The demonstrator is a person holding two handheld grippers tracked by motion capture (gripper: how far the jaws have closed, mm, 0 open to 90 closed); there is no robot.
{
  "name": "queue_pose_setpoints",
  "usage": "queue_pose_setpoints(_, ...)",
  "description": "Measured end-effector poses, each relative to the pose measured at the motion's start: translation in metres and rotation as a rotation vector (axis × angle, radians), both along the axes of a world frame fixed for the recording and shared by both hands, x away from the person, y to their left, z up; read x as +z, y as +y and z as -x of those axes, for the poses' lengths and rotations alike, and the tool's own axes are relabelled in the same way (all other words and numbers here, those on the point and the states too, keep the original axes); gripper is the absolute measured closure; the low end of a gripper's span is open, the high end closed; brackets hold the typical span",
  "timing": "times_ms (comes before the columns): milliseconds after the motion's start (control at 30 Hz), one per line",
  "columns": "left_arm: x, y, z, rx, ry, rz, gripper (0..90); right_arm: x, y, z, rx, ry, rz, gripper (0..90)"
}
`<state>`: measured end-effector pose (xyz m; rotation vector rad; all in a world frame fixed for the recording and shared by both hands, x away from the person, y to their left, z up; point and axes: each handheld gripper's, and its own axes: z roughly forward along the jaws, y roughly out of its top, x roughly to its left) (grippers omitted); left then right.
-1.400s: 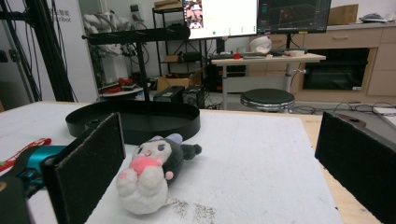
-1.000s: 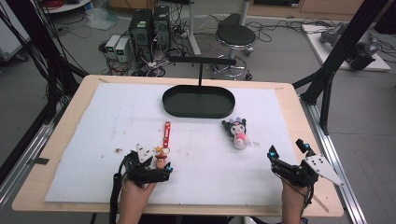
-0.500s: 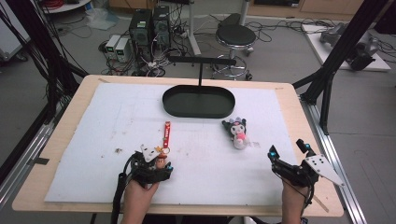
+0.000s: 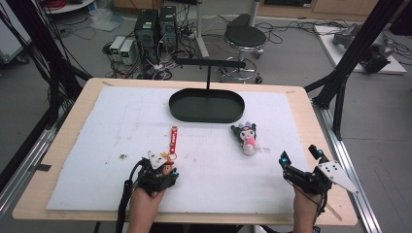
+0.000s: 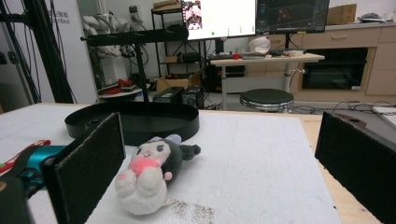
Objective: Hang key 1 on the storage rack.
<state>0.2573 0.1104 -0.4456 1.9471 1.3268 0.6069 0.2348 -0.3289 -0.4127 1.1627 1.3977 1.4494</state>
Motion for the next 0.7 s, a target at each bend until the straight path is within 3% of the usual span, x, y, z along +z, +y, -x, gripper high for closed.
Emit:
queue_pose_setpoints(200,0.0005,0.0008,0.0001,-0.018,0.000,0.002,48.5,-0.0002,-0.0001,-0.0001,0.001,-0.001,-0.001,0.8)
queue_pose_setpoints(233,0.0005,0.0008,0.0001,-0.018,0.000,0.002,54.8,-0.0002,-0.0001,-0.0002,0.001,-0.001,0.000,0.8)
queue_pose_setpoints(267,0.0007,0.0007,0.0007,-0.028,-0.005,-0.002,55.5,-0.0002,0.0001,-0.0002,0.001,0.000,-0.001,0.8)
queue_pose_setpoints(567,-0.0002,-0.0009,0.0033,-0.046,-0.031,-0.024,56.5,-0.0006,-0.0004,0.0002,-0.002,0.005,-0.004,0.8)
queue_pose_setpoints(700,0.0004,0.0015,0.0027,-0.069,-0.018,-0.003,56.5,-0.0008,-0.0017,0.0001,-0.008,-0.001,-0.003,0.8)
